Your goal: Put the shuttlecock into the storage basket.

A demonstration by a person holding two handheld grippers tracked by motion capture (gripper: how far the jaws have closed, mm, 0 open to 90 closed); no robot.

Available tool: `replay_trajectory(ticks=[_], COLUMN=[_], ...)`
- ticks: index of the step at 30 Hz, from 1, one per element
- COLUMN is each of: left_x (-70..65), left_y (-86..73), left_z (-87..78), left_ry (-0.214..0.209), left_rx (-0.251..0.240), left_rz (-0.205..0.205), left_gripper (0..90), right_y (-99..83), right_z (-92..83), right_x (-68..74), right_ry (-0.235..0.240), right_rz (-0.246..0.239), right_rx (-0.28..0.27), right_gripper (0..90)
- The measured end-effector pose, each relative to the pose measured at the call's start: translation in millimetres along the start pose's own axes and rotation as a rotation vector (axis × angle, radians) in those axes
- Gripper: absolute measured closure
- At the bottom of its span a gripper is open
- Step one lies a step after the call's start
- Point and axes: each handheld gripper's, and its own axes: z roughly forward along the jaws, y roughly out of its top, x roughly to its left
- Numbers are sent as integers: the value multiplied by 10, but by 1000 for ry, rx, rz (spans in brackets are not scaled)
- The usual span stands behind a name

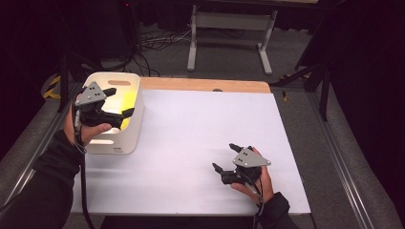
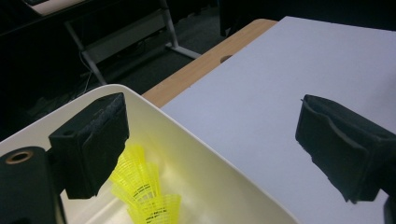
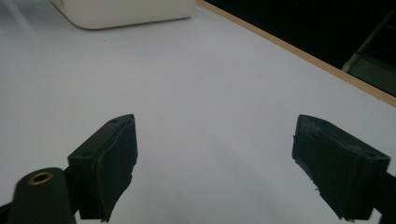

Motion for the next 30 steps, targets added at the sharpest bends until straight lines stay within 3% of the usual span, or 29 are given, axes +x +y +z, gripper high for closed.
replay_trajectory(ticks=[14, 30], left_x=[-175, -322], left_y=[-46, -101], left_z=[-68, -147], left_ry=[-39, -47], left_rx=[-66, -128], left_rz=[16, 30], left_gripper=[108, 104], right_y=[2, 7], right_z=[-1, -3], right_x=[7, 20], right_ry=[1, 2], right_rz=[-3, -9], right_rx=[0, -4], right_gripper=[150, 151])
